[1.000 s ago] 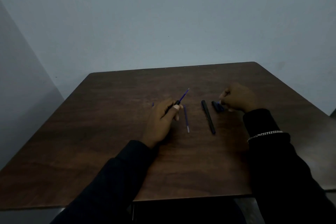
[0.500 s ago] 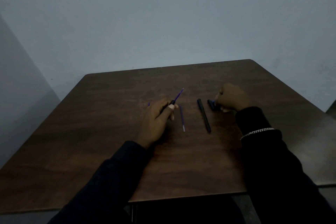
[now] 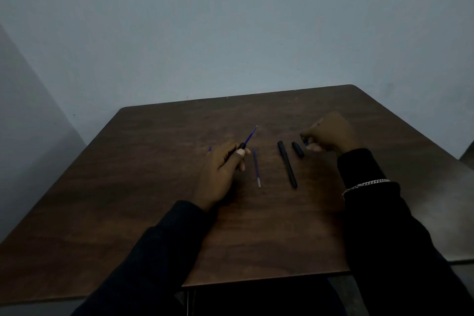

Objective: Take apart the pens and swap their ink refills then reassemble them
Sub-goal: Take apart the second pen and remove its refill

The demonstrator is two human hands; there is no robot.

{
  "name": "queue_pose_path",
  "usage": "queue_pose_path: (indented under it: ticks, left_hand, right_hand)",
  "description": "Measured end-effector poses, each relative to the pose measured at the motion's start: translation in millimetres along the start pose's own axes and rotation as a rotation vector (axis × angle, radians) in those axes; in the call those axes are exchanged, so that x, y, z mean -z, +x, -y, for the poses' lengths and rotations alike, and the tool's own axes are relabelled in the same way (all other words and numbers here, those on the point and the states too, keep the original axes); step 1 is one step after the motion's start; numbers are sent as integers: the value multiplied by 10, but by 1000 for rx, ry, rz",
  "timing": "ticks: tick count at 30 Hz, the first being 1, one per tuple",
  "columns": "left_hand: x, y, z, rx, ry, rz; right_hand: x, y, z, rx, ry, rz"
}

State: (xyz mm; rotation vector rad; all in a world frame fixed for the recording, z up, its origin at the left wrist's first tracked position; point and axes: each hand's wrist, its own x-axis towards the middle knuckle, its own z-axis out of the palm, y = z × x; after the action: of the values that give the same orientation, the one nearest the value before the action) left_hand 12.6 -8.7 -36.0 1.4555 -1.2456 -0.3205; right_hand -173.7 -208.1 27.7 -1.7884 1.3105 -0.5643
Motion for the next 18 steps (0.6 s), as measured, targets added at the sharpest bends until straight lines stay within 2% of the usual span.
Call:
queue_pose_path:
  ticks: [2,4,7,13,18]
  left_hand:
    - [2,-1,4,-11,1,2]
    - [2,-1,9,-7,5,6]
    - [-2,-4,17,0,8,5]
    - [-4,2,5,10,26,7]
    - [9,-9,-27,-3,55,14]
  right_hand:
    - [-14,-17,25,-18,274,62]
    - [-32,-38,42,3,440,94]
    - [-80,-66,62,114,557,135]
    - [-184,-196,169,208,783,437]
    - [-337,-299,246,323,895,554]
